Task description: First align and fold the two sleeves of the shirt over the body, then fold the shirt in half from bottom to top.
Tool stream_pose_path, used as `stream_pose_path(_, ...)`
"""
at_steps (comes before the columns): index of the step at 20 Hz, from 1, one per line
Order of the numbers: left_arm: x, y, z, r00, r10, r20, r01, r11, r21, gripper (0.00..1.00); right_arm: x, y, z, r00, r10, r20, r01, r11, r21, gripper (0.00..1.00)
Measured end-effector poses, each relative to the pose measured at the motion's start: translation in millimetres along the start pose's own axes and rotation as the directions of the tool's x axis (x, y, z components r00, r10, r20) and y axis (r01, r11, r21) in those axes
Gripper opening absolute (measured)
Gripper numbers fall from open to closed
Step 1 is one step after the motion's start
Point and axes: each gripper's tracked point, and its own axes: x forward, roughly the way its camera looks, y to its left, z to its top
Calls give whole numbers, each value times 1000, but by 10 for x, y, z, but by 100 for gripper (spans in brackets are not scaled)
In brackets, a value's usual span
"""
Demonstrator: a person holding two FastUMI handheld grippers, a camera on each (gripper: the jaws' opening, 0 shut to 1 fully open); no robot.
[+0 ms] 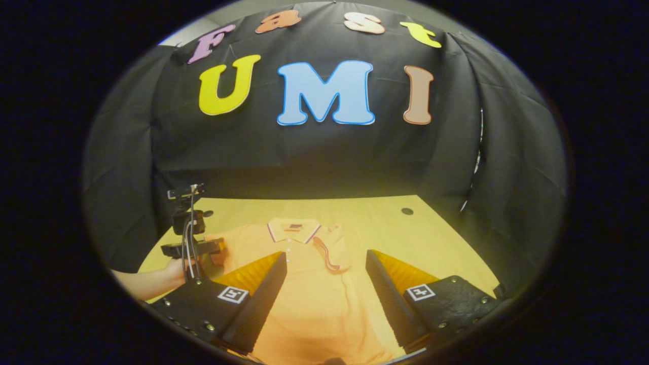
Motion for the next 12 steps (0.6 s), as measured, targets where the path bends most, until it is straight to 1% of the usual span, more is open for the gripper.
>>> stream_pose_path(2,-6,-23,-12,1000,-1,-13,1,1000,4,92,-3,-17,-35,1000,2,-9,-2,1000,17,98)
stream_pose_path(3,10,-17,-19,1000,8,-12,-8,1000,5,87,-8,-25,-62,1000,4,-14,-3,1000,26,98)
stream_pose_path(5,55,61,-33,999,44,-6,-44,999,17,51,-11,-40,-90,1000,7,-18,-6,999,35,98)
stream_pose_path(6,60,91,-36,999,53,-4,-53,998,22,31,-23,-60,-98,1000,4,-17,-4,999,35,98)
stream_pose_path(7,47,88,-32,999,49,-4,-48,999,24,24,-19,-85,-111,1000,3,-19,-2,999,35,98)
stream_pose_path(8,43,90,-25,999,43,-8,-43,999,33,12,-33,-106,-116,1000,4,-21,-4,999,40,98)
stream_pose_path(9,28,91,-20,999,39,-10,-39,998,42,12,-28,-119,-142,1000,5,-25,-4,999,46,98)
stream_pose_path(10,0,85,5,999,46,-10,-45,998,44,6,-27,-145,-151,1000,5,-28,-4,999,53,98)
stream_pose_path(12,-96,27,173,998,44,38,-46,998,41,6,-31,-206,-162,1000,2,-31,0,998,69,98)
